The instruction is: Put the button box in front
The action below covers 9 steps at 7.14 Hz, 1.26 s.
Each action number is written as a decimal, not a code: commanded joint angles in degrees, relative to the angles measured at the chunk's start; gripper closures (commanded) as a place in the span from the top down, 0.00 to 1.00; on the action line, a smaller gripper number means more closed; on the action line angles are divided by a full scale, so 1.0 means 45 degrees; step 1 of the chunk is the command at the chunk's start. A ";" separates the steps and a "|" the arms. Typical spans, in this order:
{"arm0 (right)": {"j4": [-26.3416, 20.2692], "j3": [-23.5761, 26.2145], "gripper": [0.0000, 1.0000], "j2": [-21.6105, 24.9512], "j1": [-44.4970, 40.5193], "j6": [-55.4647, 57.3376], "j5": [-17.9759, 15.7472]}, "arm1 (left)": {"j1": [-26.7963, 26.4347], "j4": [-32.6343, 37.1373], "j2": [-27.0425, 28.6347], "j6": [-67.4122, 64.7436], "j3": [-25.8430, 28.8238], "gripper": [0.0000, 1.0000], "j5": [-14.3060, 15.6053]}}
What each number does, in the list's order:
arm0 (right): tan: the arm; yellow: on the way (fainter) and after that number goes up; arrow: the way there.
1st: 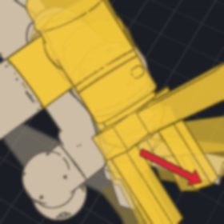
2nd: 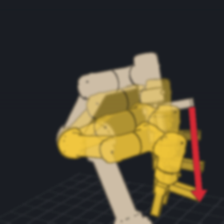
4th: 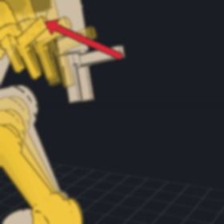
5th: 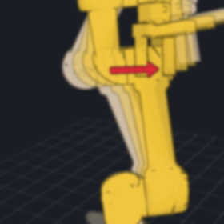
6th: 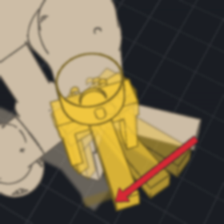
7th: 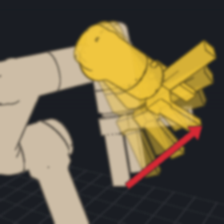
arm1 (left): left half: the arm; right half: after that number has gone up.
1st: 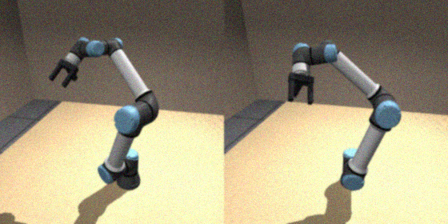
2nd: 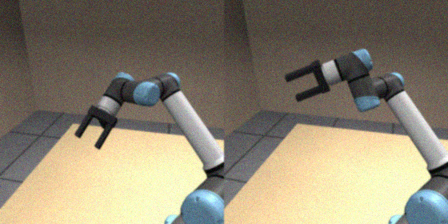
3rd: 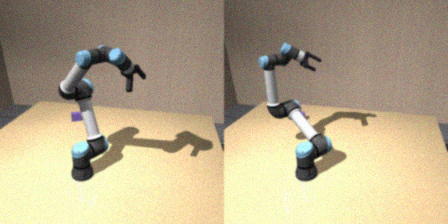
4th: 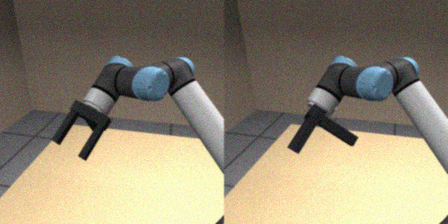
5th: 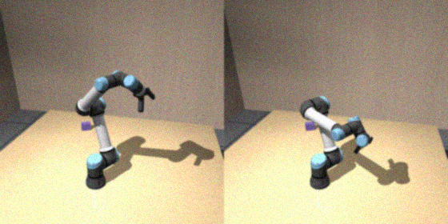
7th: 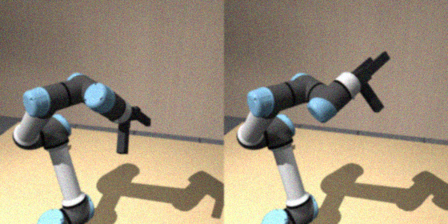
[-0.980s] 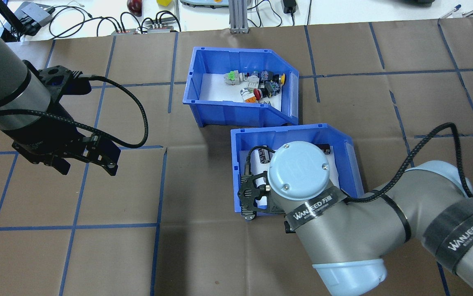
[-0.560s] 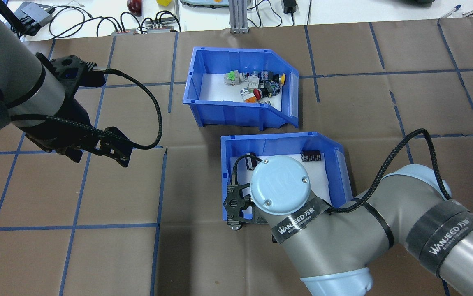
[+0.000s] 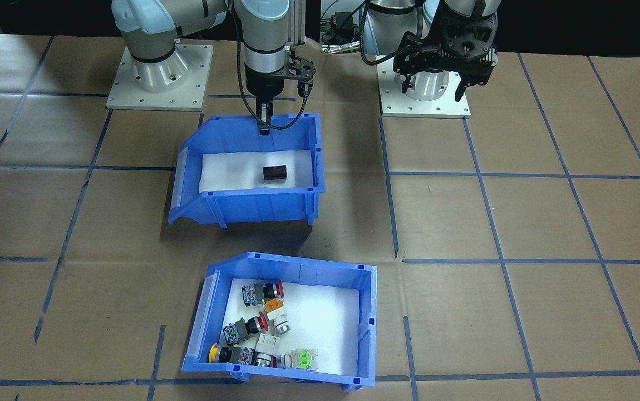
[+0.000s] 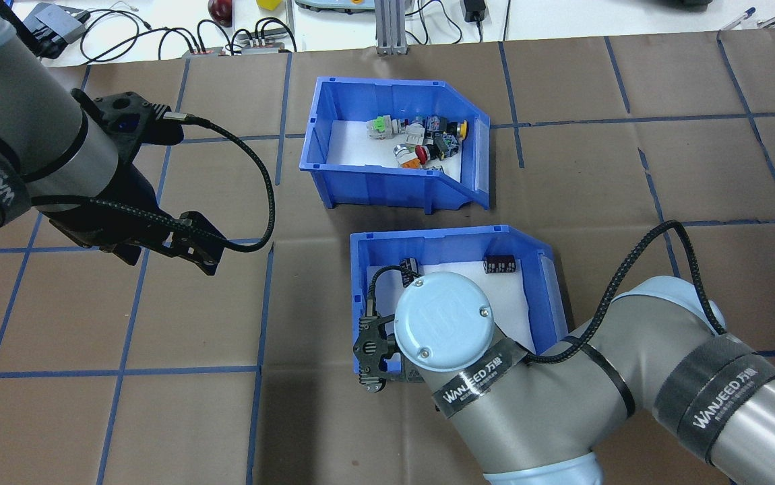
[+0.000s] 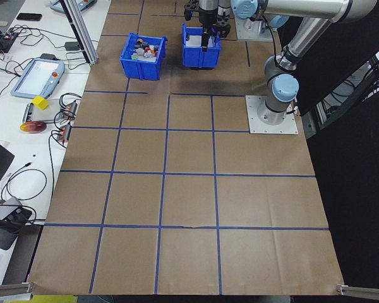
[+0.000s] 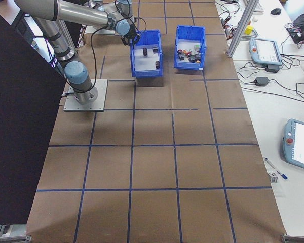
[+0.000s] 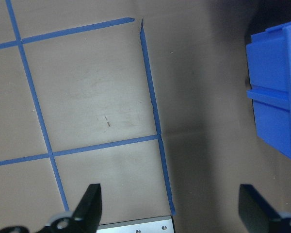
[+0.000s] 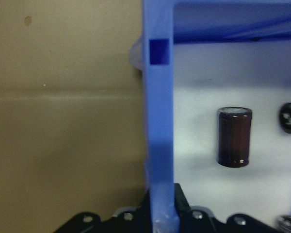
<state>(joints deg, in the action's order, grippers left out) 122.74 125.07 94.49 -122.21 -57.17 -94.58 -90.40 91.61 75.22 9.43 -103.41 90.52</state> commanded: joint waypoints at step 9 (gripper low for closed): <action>-0.3060 -0.2558 1.00 0.0271 0.3925 0.3184 0.0471 | 0.0068 -0.1101 0.0589 0.0014 0.0285 1.00 0.0042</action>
<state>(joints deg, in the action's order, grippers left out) 108.07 114.15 95.30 -110.01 -47.03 -92.79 -90.15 86.72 77.66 9.49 -102.39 90.76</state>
